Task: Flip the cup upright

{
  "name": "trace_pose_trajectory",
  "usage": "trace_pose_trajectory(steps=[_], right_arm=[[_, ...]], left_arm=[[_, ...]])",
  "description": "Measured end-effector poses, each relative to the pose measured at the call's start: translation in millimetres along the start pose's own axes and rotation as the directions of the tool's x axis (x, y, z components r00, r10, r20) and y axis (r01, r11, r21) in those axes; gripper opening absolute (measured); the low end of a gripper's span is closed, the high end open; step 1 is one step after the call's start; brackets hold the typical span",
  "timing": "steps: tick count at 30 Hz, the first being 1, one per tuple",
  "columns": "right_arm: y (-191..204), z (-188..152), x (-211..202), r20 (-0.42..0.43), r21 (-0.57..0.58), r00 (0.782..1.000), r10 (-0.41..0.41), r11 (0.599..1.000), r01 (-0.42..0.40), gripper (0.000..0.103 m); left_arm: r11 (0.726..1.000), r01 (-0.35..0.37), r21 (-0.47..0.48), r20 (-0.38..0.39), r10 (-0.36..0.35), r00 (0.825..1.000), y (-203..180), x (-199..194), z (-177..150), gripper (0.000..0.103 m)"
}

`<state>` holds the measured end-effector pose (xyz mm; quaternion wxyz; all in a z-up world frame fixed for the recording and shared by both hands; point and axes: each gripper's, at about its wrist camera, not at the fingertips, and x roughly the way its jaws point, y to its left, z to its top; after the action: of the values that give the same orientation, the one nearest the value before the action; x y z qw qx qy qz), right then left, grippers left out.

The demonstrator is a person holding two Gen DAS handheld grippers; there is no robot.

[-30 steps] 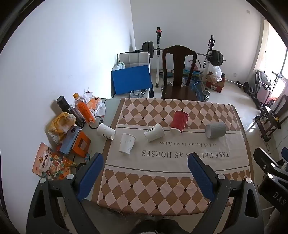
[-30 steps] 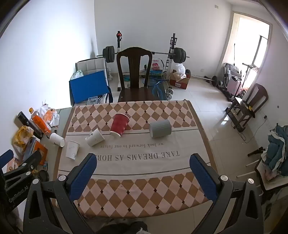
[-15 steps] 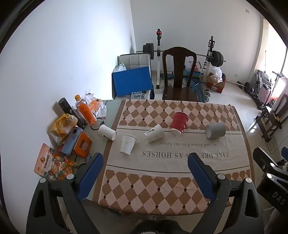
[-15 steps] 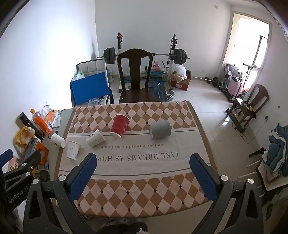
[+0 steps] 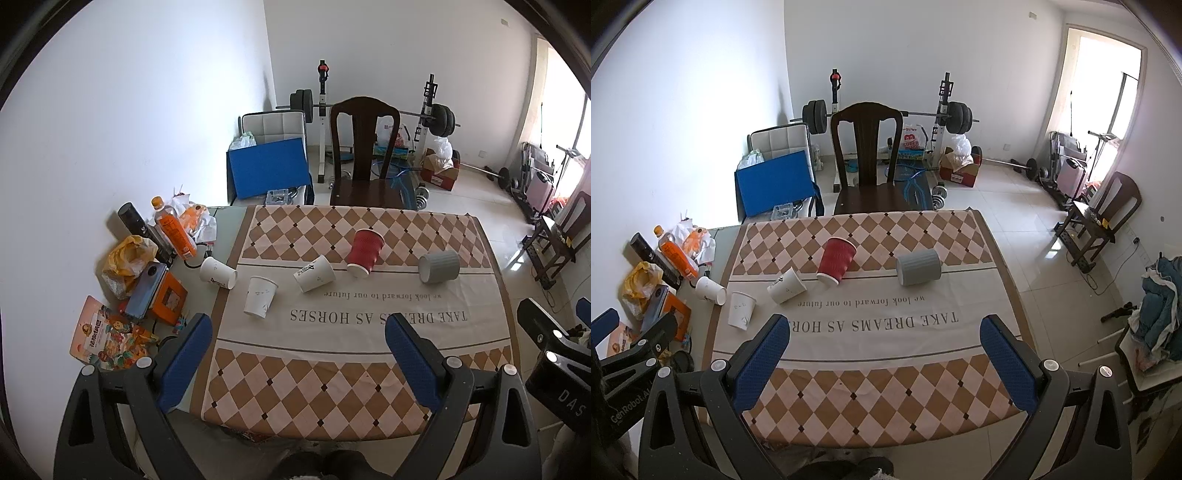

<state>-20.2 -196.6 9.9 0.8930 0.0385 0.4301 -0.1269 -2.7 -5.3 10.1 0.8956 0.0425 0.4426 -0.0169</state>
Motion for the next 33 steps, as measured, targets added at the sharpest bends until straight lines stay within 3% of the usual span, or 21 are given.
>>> trace_pose_trajectory(steps=[33], right_arm=[[-1.4,5.9,-7.7,0.005,-0.001,1.0,-0.002,1.0,0.002,0.103]], left_arm=[[1.0,0.004,-0.001,0.006,-0.004,1.0,-11.9,-14.4,8.3,0.096]])
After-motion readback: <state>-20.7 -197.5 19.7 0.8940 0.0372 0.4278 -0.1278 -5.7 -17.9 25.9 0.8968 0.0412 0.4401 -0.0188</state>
